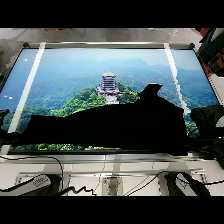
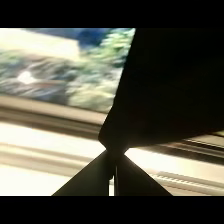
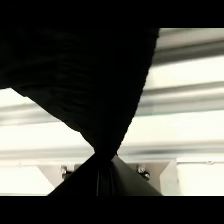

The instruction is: Fold the clothes and pants, and hang the long-sleeved shirts on hangers.

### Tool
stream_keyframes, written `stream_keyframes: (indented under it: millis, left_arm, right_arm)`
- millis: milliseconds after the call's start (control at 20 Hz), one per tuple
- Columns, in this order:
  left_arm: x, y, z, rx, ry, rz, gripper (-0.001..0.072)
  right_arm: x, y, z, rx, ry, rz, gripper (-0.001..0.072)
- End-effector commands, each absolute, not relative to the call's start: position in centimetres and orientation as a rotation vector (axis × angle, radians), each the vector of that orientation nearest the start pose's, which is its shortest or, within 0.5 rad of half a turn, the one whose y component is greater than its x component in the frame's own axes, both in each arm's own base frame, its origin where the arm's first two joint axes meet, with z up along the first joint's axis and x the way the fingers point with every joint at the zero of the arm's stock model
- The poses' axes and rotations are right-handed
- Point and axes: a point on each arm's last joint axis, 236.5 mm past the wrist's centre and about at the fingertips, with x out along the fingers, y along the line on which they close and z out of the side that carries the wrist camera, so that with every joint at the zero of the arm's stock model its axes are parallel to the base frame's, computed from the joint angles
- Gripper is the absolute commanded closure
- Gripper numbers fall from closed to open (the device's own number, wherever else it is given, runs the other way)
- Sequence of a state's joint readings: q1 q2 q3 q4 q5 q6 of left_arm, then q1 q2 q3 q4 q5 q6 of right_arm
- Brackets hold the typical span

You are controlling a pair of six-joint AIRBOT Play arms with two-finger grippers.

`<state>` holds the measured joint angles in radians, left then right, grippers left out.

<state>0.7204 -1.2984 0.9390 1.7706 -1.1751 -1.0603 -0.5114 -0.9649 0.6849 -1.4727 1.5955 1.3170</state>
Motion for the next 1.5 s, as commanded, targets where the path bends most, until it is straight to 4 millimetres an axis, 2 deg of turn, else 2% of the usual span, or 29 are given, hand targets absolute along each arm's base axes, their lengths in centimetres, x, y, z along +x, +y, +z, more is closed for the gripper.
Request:
stream_keyframes:
  millis: [0, 150, 200, 250, 300, 350, 450, 600, 700, 850, 900, 1000, 1100, 1300, 1450]
  left_arm:
    - [19.8, 27.0, -6.3, 0.106, 1.655, 0.383, 0.07]
    - [20.1, 27.0, -6.3, 0.104, 1.641, 0.384, 0.0699]
    - [20.2, 27.0, -6.4, 0.099, 1.639, 0.382, 0.0683]
    - [20.3, 26.8, -6.4, 0.09, 1.634, 0.379, 0.0591]
    - [20.4, 26.6, -6.5, 0.078, 1.628, 0.376, 0.0369]
    - [20.6, 26.3, -6.6, 0.066, 1.622, 0.371, 0.002]
    - [21.0, 26.2, -6.6, 0.061, 1.612, 0.367, 0.0004]
    - [22.4, 26.3, -5.6, 0.057, 1.572, 0.398, 0.0005]
    - [24.6, 26.1, -4.3, 0.083, 1.524, 0.385, 0.0007]
    - [29.5, 23.9, -1.8, 0.091, 1.405, 0.286, 0.001]
    - [31.0, 22.8, -1.0, 0.077, 1.364, 0.248, 0.0011]
    - [34.4, 18.8, 0.5, 0.015, 1.274, 0.123, 0.0011]
    - [37.8, 12.7, 1.5, -0.082, 1.176, -0.047, 0.0011]
    - [42.0, 0.6, 2.4, -0.191, 1.075, -0.338, 0.0011]
    - [45.6, -5.9, 1.7, -0.122, 0.98, -0.409, 0.0011]
  right_arm:
    - [13.2, -4.9, -4.5, 0.39, 1.833, -0.045, 0.0689]
    - [13.8, -5.2, -4.8, 0.382, 1.804, -0.054, 0.0687]
    - [14.0, -5.3, -4.8, 0.381, 1.797, -0.057, 0.0561]
    - [14.5, -5.6, -5.0, 0.373, 1.775, -0.065, 0.0203]
    - [15.3, -6.1, -5.2, 0.358, 1.739, -0.08, 0.0026]
    - [16.6, -6.8, -5.5, 0.338, 1.68, -0.102, 0.0025]
    - [20.0, -8.8, -5.7, 0.295, 1.527, -0.163, 0.0026]
    - [25.4, -12.1, -4.3, 0.299, 1.336, -0.279, 0.0047]
    - [27.1, -13.7, -4.1, 0.323, 1.362, -0.285, 0.0048]
    - [27.0, -16.5, -5.2, 0.441, 1.477, -0.294, 0.0092]
    - [27.0, -16.3, -5.8, 0.503, 1.507, -0.238, 0.0119]
    - [27.0, -13.6, -6.8, 0.668, 1.53, -0.038, 0.012]
    - [27.2, -11.3, -7.8, 0.751, 1.529, 0.136, 0.012]
    - [28.4, -10.8, -10.7, 0.739, 1.483, 0.202, 0.0119]
    - [29.1, -11.4, -12.4, 0.732, 1.464, 0.181, 0.012]
